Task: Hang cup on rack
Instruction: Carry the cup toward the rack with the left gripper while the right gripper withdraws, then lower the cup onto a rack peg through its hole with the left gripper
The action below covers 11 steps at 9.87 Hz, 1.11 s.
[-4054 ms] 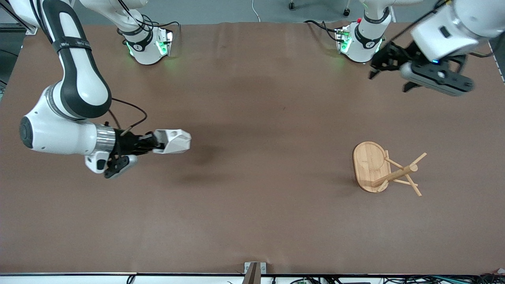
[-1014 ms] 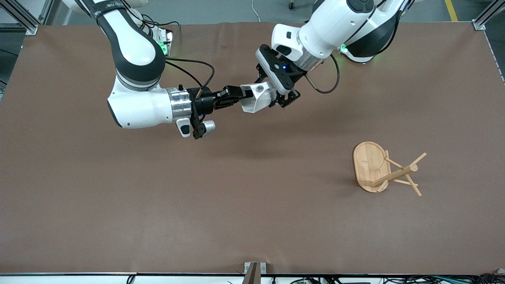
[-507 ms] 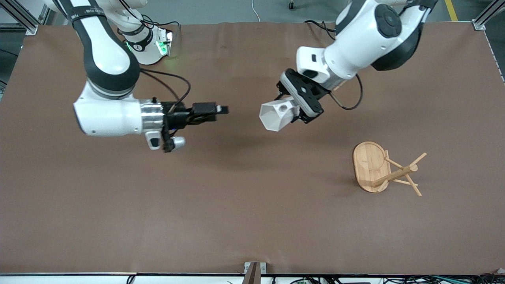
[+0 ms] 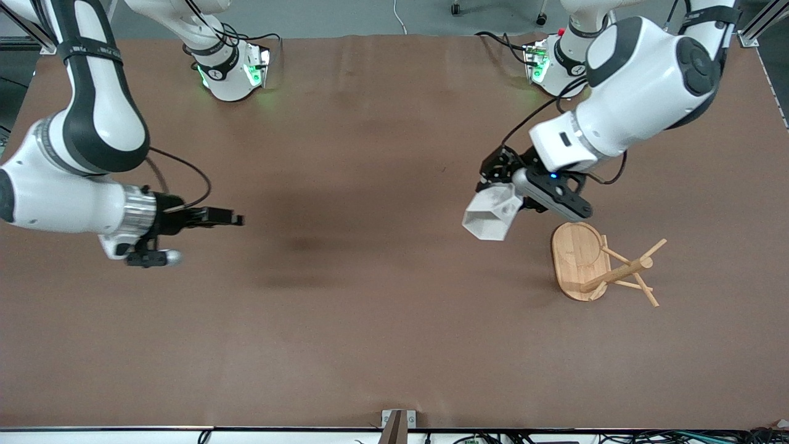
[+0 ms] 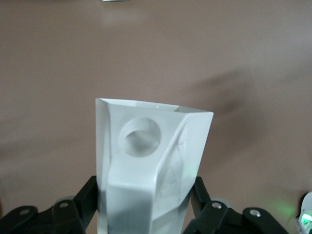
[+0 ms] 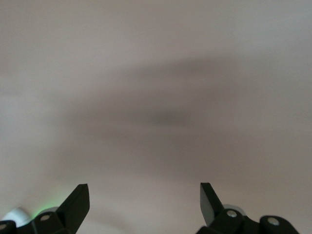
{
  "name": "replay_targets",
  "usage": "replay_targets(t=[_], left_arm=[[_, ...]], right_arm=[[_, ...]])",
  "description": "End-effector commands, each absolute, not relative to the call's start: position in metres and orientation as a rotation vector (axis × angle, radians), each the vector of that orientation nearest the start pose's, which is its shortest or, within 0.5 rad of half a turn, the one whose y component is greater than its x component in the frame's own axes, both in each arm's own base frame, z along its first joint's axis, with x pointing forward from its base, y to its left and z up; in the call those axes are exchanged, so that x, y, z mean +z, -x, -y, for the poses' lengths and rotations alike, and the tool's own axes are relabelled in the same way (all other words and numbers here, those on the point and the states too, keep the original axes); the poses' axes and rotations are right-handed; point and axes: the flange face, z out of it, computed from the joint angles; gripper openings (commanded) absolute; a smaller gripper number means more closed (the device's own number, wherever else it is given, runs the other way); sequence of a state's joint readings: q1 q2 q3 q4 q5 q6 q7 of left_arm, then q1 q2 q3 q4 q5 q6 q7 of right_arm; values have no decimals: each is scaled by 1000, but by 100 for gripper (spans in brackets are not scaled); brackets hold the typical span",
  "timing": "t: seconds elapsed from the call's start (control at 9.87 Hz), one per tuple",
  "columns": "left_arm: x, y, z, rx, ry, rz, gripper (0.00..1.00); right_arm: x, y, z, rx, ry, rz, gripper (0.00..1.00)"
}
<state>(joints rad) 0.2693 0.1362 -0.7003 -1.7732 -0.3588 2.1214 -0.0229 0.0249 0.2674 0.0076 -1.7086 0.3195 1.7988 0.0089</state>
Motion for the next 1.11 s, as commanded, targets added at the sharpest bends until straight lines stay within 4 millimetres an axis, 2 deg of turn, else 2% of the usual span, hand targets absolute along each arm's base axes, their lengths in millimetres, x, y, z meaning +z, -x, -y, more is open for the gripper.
replay_targets(t=[0.0, 0.1, 0.2, 0.3, 0.51, 0.61, 0.71, 0.81, 0.91, 1.01], left_arm=[[504, -573, 253, -119, 3568, -121, 0], [494, -578, 248, -125, 3506, -128, 0], [482, -580, 246, -109, 3476, -133, 0], [475, -584, 242, -86, 3480, -107, 0], [456, -597, 223, -42, 3493, -79, 0], [447, -598, 225, -37, 3482, -104, 0], [436, -600, 222, -39, 3429, -149, 0], [424, -599, 225, -22, 3400, -184, 0], [414, -596, 216, -11, 3362, -255, 0], [406, -597, 196, -10, 3325, -346, 0]], right_arm=[[468, -623, 14, 128, 3029, -73, 100], [494, -628, 42, 48, 3084, -47, 100], [533, -629, 60, -49, 3087, -104, 100], [558, -615, 73, -14, 3080, -200, 100], [615, -577, 84, -12, 3083, -249, 100], [639, -554, 88, 3, 3103, -257, 100], [655, -540, 88, 3, 3116, -252, 100], [662, -534, 76, 10, 3161, -221, 100], [669, -527, 77, 0, 3174, -227, 100], [670, -527, 76, -11, 3167, -223, 100]])
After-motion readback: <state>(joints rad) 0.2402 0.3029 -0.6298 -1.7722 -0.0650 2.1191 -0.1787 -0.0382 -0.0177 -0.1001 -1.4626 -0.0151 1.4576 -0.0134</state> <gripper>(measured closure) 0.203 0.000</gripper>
